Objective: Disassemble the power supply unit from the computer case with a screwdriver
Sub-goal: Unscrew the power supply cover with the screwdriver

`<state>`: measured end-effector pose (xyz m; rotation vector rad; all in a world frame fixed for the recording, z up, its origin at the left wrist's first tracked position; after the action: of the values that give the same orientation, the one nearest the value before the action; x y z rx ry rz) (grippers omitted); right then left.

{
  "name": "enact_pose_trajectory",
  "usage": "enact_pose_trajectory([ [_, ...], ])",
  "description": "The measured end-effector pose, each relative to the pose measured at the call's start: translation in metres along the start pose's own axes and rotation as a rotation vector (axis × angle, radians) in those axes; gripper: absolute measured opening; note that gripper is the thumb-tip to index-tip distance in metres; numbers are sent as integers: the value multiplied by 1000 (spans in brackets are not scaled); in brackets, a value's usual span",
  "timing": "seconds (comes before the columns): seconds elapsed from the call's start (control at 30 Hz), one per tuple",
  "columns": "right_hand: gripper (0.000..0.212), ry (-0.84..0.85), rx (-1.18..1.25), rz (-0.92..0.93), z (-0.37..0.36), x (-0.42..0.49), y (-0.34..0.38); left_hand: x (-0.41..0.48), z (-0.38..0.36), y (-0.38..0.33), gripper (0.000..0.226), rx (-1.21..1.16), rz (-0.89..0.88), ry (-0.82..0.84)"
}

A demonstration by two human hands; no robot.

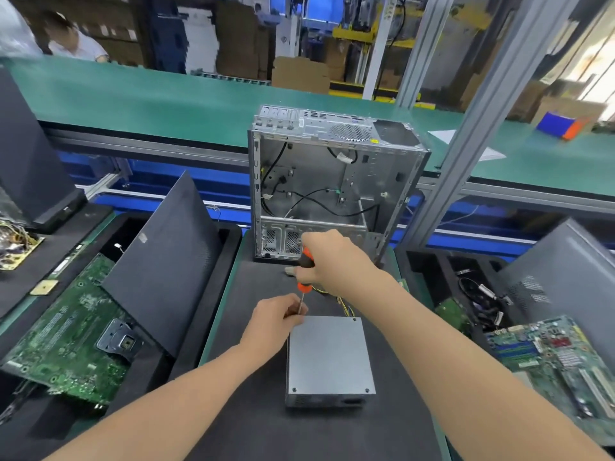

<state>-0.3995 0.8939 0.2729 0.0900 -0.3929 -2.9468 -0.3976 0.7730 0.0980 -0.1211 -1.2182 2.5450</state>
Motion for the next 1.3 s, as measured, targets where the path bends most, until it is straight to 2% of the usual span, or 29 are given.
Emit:
enact_pose_trajectory([
  [0.13, 28, 108, 71, 123, 9, -1, -7, 6, 6, -1, 14, 24, -53, 95],
  [0.3, 24, 209, -12, 403, 13, 3, 1, 9, 8, -2, 30, 118, -65, 117],
  [0.37, 24, 213, -53, 443, 14, 2, 1, 8, 6, -1, 21, 116, -47, 103],
  [0.43, 26, 152, -73, 412, 13, 0, 4, 8, 4, 1, 11, 87, -23, 84],
  [0.53, 41, -67, -319, 235, 8, -1, 9, 7, 2, 1, 16, 47, 13, 64],
  [0.6, 44, -129, -390, 132, 4, 1, 13, 7, 2, 0, 17, 43, 6, 74],
  [0.7, 35, -89, -286, 106, -1, 6, 10, 7, 6, 0, 10, -15, -13, 123],
  [0.8, 27, -18, -150, 134, 1, 7, 7, 5, 19, -11, 43, -138, -58, 135],
  [0.83, 25, 15, -105, 150, 2, 7, 6, 5, 26, -18, 47, -195, -74, 118],
  [0.93, 17, 100, -11, 195, 4, 7, 4, 10, 39, -33, 29, -379, -96, 90],
  [1.0, 14, 148, 25, 239, 7, 7, 2, 12, 46, -39, 20, -379, -117, 67],
  [1.13, 17, 230, 26, 316, 12, 4, -1, 13, 50, -41, 25, -311, -132, 24],
  [1.23, 17, 139, -79, 286, 13, 3, 1, 14, 48, -41, 15, -299, -135, -6],
  [1.3, 34, -4, -270, 201, 11, 5, 3, 15, 45, -42, 13, -302, -117, -11],
])
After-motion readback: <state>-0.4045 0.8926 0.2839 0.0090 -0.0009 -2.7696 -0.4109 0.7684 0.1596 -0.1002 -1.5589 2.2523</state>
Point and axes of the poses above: each hand's wrist, its own x-axis towards the middle knuckle, its own z-axis out of the back of the hand, y = z × x, the point moved 4 cm from there along x, towards the middle knuckle, and after that the axes turned 3 degrees about x, right-handed, at the moved point
